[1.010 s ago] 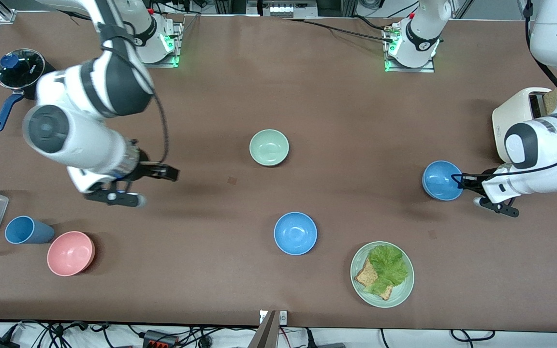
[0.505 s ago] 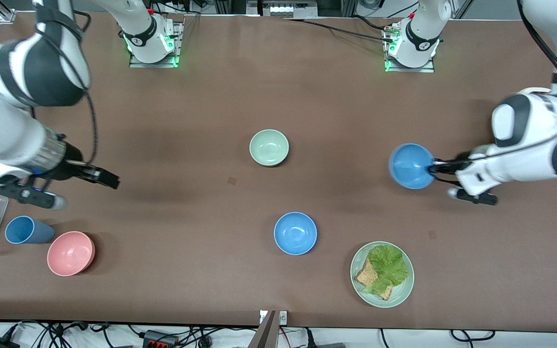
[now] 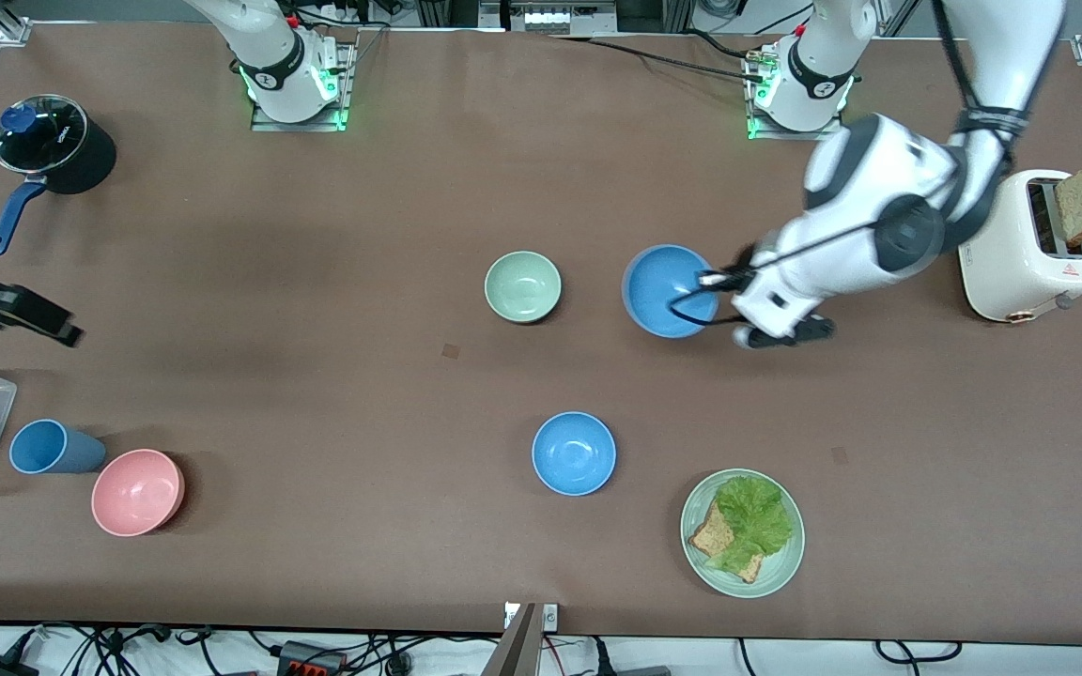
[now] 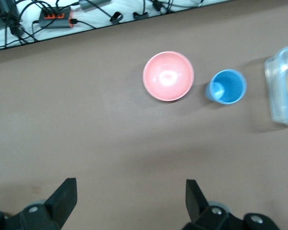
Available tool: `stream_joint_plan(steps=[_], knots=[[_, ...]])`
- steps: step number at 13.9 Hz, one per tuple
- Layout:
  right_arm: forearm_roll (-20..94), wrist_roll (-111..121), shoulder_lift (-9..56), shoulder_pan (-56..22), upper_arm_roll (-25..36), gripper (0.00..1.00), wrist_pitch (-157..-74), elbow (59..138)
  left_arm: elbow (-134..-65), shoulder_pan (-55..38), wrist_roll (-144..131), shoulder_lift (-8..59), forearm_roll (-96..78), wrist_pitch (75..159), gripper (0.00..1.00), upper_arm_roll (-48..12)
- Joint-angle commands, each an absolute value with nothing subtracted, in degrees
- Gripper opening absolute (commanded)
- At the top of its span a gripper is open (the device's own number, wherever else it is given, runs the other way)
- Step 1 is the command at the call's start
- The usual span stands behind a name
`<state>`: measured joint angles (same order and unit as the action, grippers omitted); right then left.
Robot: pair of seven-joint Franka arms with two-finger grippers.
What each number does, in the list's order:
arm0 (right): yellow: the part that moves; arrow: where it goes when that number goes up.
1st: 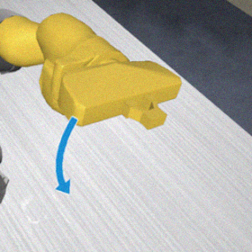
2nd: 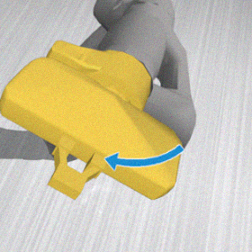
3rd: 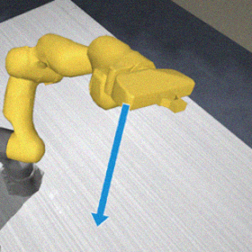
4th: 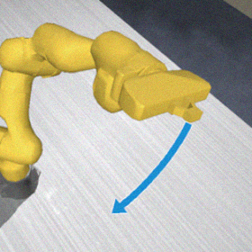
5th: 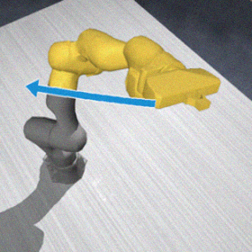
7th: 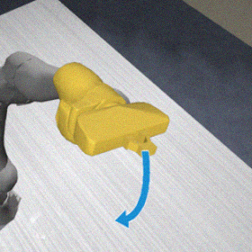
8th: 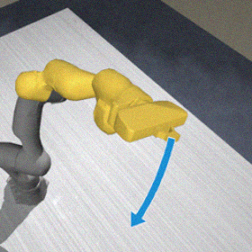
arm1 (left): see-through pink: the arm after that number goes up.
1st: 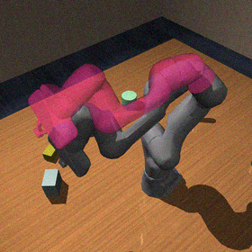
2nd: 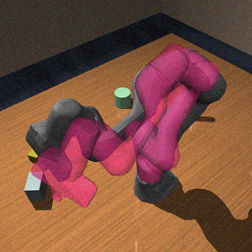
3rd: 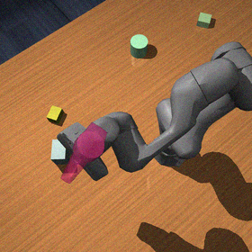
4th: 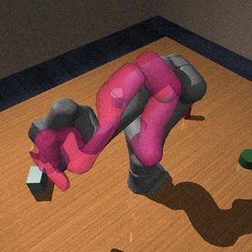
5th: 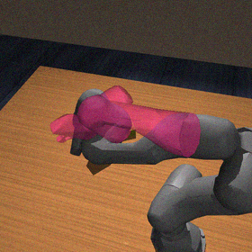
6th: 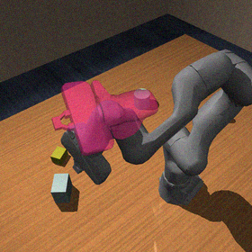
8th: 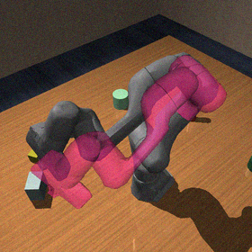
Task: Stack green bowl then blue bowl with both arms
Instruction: 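Carry the blue bowl over the green bowl with the left gripper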
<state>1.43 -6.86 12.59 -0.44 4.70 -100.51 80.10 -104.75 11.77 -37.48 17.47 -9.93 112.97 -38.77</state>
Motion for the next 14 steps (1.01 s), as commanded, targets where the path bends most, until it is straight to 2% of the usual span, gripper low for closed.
stream_joint_plan(steps=[1,6,8,14], knots=[[-0.4,-0.1,10.8,4.2,1.2,1.00,-100.1,80.9,-107.0,12.4,-47.9,17.2,-10.5,119.4,0.01,-43.4],[-0.2,-1.1,9.1,5.4,-0.2,1.00,-97.2,81.4,-114.1,3.6,-66.5,17.3,-9.7,138.6,0.01,-44.3],[-0.4,-0.3,8.9,5.4,-0.1,1.00,-96.1,81.9,-114.3,1.2,-70.1,17.6,-9.5,139.5,0.01,-44.1],[-0.9,-0.3,1.1,5.2,-0.1,1.00,-102.4,95.6,-115.0,-1.8,-83.9,21.5,4.5,139.7,0.01,-44.1]])
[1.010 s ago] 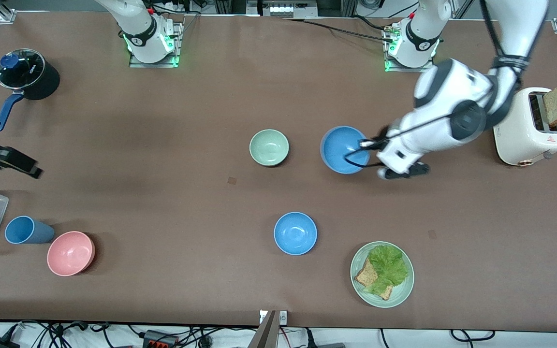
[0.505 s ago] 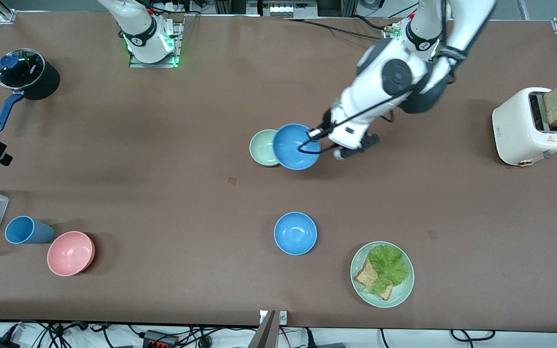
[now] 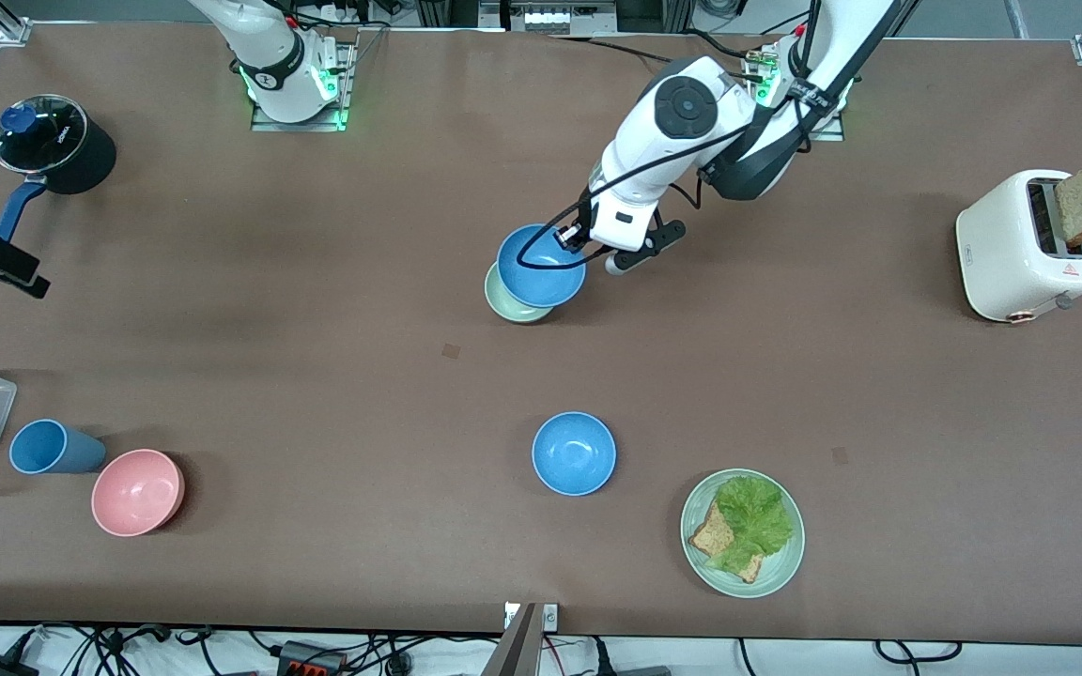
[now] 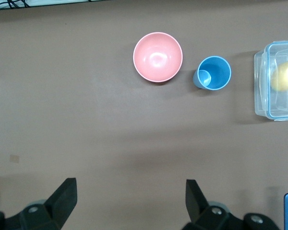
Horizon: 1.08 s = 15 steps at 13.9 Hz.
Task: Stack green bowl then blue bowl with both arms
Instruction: 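Lower the blue bowl into the green bowl and open the left gripper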
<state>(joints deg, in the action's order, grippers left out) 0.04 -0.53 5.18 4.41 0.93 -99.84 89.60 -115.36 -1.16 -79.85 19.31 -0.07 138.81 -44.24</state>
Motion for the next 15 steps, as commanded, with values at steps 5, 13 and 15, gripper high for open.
stream_joint_plan(steps=[5,13,15], knots=[[-0.9,1.3,1.0,5.0,-0.2,1.00,-102.4,96.3,-115.0,-3.1,-88.5,25.1,7.0,144.1,0.01,-43.8],[-0.6,2.4,0.8,5.0,-0.2,1.00,-100.6,94.7,-114.3,-4.7,-99.1,29.2,19.5,144.8,0.01,-43.9],[-0.8,3.1,0.8,4.8,-0.3,1.00,-100.5,94.7,-114.2,-4.8,-99.2,29.4,19.5,144.8,0.01,-43.9]])
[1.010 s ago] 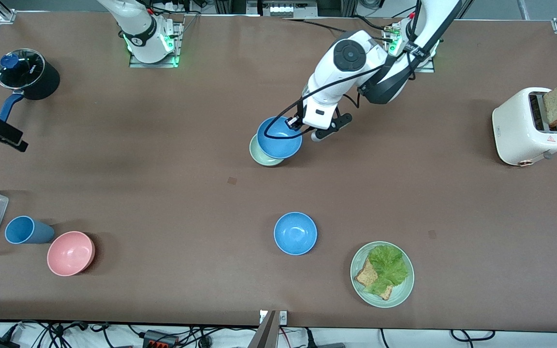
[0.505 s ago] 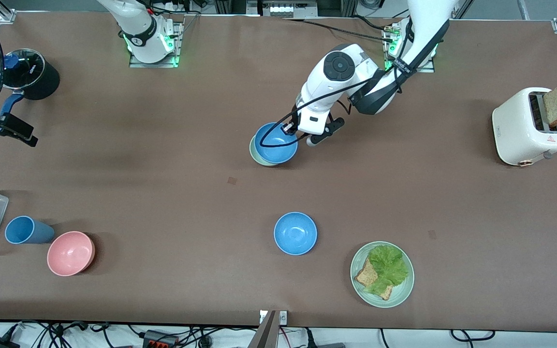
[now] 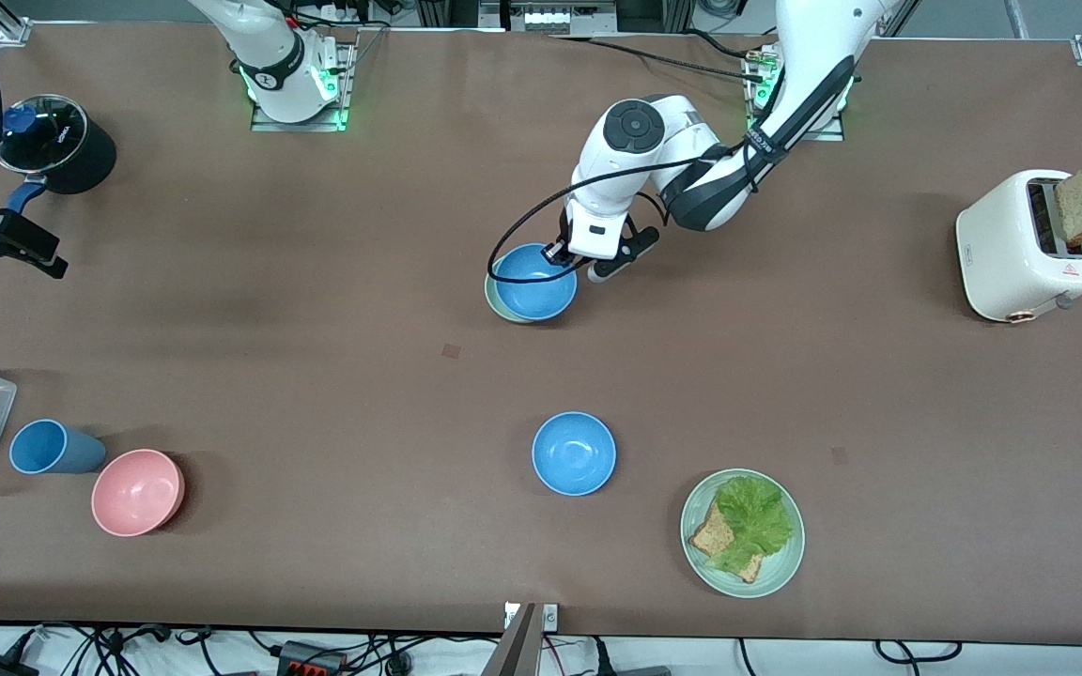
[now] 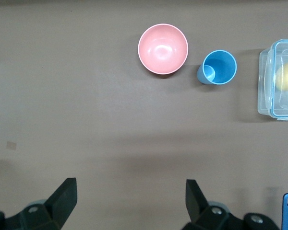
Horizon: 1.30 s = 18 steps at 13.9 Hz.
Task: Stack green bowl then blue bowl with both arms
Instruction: 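Lower the blue bowl into the green bowl and open the left gripper, then withdraw the left gripper away from the stacked bowls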
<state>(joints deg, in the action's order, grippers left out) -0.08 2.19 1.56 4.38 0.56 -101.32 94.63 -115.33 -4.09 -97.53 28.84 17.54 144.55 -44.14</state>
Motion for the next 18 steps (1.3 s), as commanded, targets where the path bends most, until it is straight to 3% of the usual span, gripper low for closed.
stream_joint_plan(steps=[1,10,14,18], knots=[[-0.8,3.0,0.8,4.7,-0.3,1.00,-100.5,94.8,-113.6,-4.9,-99.3,29.7,19.5,144.8,0.01,-43.9],[-0.8,2.4,0.9,4.9,-0.3,1.00,-100.2,94.8,-111.6,-6.3,-100.8,32.1,19.9,144.8,0.01,-43.7],[-0.8,2.5,0.9,4.9,-0.2,1.00,-100.2,94.8,-111.5,-6.2,-100.8,32.2,19.9,144.8,0.27,-43.1],[-0.8,2.5,0.9,4.9,-0.2,1.00,-100.2,94.8,-111.0,-5.4,-100.9,30.9,19.9,144.1,0.28,-43.5]])
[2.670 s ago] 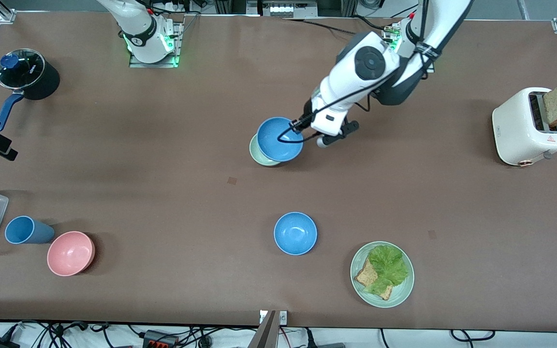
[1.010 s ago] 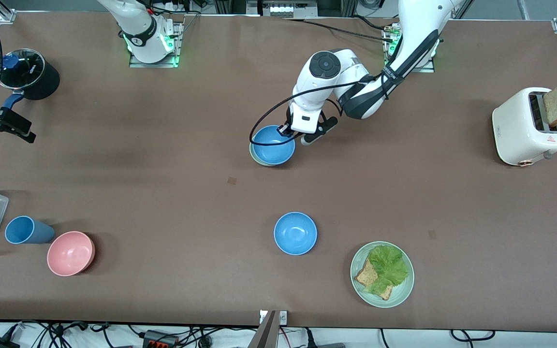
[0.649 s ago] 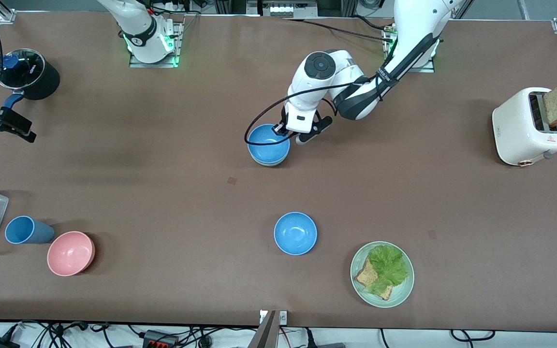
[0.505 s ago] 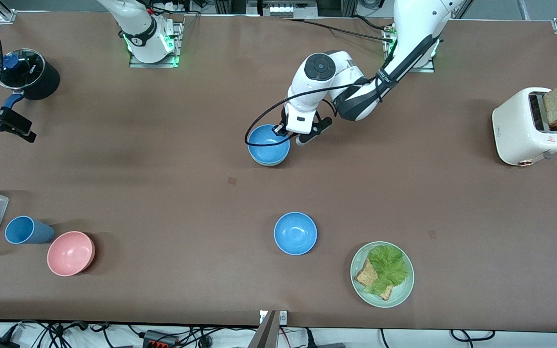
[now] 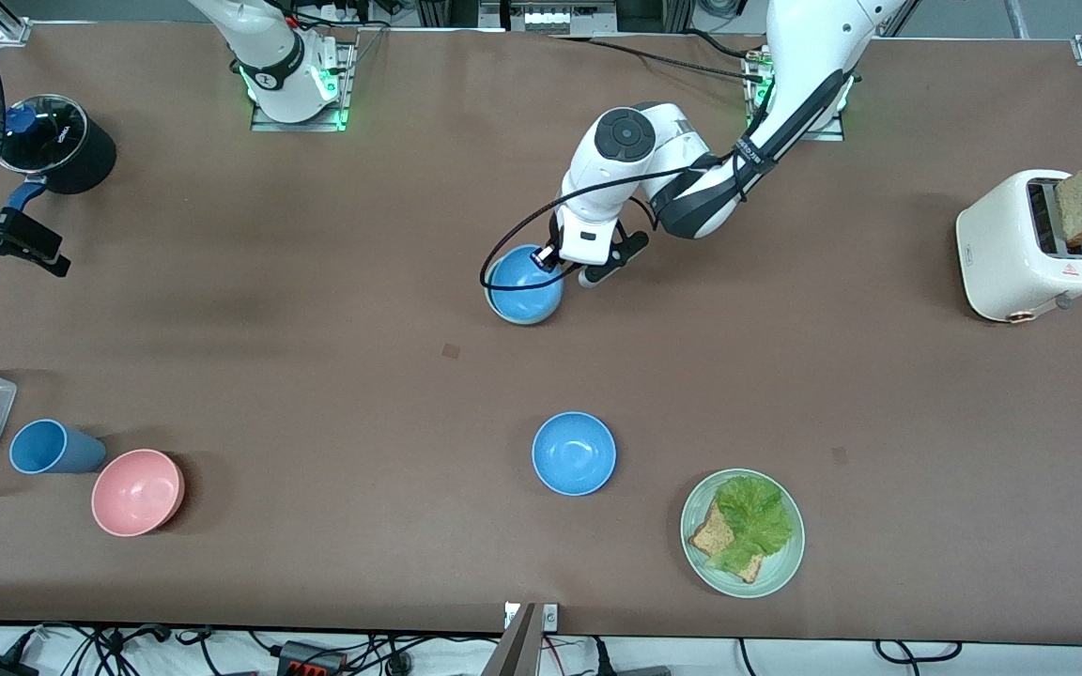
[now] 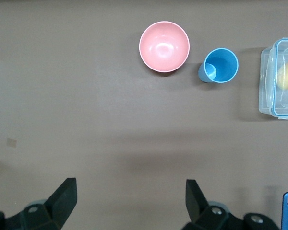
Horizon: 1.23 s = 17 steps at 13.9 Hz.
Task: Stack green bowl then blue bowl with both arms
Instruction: 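Withdraw the left gripper away from the stacked bowls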
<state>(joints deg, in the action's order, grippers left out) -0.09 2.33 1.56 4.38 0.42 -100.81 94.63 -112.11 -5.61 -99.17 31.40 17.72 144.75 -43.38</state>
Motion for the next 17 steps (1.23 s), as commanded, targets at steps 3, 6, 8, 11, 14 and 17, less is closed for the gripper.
stream_joint_plan(steps=[3,6,8,11,14,17], knots=[[-0.8,2.4,0.8,4.9,-0.2,1.00,-100.2,94.7,-110.5,-5.1,-100.9,29.8,19.8,142.9,0.28,-43.7],[-0.8,2.3,0.8,5.0,-0.2,1.00,-100.2,94.7,-108.6,-4.1,-100.7,29.8,19.8,139.8,0.29,-43.9],[-0.8,2.5,0.8,4.9,-0.2,1.00,-100.2,94.7,-107.8,-3.7,-100.2,29.2,19.8,139.5,0.29,-43.9],[-0.8,2.3,0.8,4.9,-0.2,1.00,-100.2,94.8,-106.4,-1.0,-97.7,27.4,19.8,136.2,0.29,-44.6],[-0.8,2.3,0.9,4.9,-0.3,1.00,-100.2,94.7,-102.8,6.0,-89.5,27.5,19.2,127.8,0.29,-50.4],[-0.8,2.5,0.9,5.0,-0.2,1.00,-100.3,94.7,-102.5,14.5,-81.3,27.6,19.0,125.1,0.33,-57.6]])
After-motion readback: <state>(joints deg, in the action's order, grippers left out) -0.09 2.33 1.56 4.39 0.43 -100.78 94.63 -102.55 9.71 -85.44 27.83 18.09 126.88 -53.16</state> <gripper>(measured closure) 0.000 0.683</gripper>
